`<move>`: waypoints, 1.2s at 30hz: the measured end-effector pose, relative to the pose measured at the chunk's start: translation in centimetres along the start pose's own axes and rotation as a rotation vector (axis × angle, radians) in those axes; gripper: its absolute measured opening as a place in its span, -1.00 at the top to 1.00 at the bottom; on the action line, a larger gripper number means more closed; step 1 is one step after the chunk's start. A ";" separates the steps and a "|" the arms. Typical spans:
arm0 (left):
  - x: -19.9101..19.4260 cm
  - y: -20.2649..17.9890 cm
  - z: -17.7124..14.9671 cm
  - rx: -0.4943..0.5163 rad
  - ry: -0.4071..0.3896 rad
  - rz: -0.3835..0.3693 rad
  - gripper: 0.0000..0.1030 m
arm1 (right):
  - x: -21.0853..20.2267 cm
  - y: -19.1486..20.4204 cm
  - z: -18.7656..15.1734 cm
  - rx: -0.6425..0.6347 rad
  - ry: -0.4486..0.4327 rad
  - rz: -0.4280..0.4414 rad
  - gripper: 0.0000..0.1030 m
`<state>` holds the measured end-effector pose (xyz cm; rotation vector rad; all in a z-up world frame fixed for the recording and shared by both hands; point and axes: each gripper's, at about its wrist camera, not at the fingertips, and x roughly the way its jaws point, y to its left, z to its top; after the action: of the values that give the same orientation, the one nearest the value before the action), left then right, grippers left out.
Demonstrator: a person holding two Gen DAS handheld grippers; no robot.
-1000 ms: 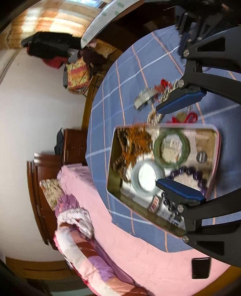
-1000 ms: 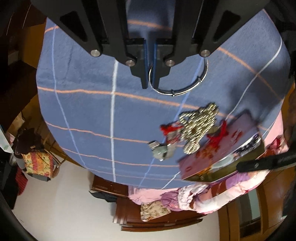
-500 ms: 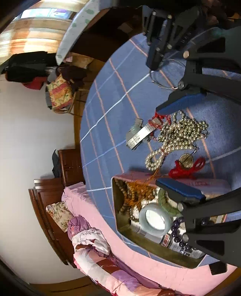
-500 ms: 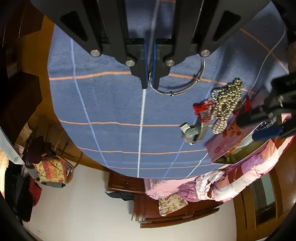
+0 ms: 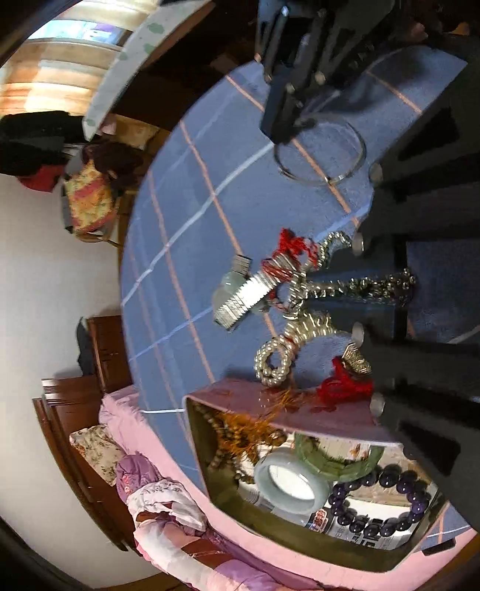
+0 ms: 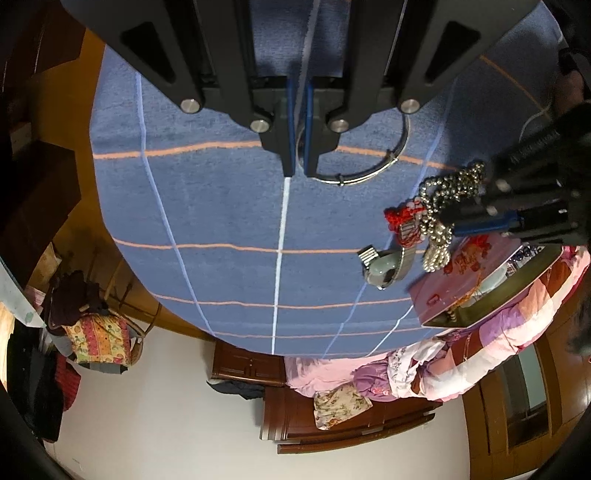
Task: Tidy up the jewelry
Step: 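Lift the gold bead chain over the tin with the left tool while the right tool carries the silver bangle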
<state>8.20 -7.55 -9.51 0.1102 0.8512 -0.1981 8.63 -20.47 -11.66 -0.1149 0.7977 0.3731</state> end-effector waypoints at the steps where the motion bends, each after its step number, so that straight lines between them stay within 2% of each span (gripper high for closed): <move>1: -0.6 0.1 0.0 -0.003 -0.020 -0.002 0.91 | -0.1 0.1 -0.1 0.000 -0.003 -0.001 0.89; 6: -3.6 0.9 0.3 -0.030 -0.113 -0.031 0.91 | -0.2 0.3 0.0 -0.005 -0.014 -0.012 0.89; 17: -7.6 2.5 1.6 -0.073 -0.229 -0.095 0.92 | -0.6 0.2 -0.1 -0.001 -0.041 -0.006 0.90; 32: -11.3 3.8 3.0 -0.084 -0.322 -0.101 0.92 | -0.7 -0.1 0.0 0.021 -0.049 0.018 0.91; 36: -11.2 4.0 3.2 -0.084 -0.320 -0.092 0.92 | -0.4 -0.2 0.1 0.027 -0.035 0.034 0.91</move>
<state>4.21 -2.73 1.12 -0.0392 0.5449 -0.2584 8.50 -20.80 -11.30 -0.0697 0.7706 0.3953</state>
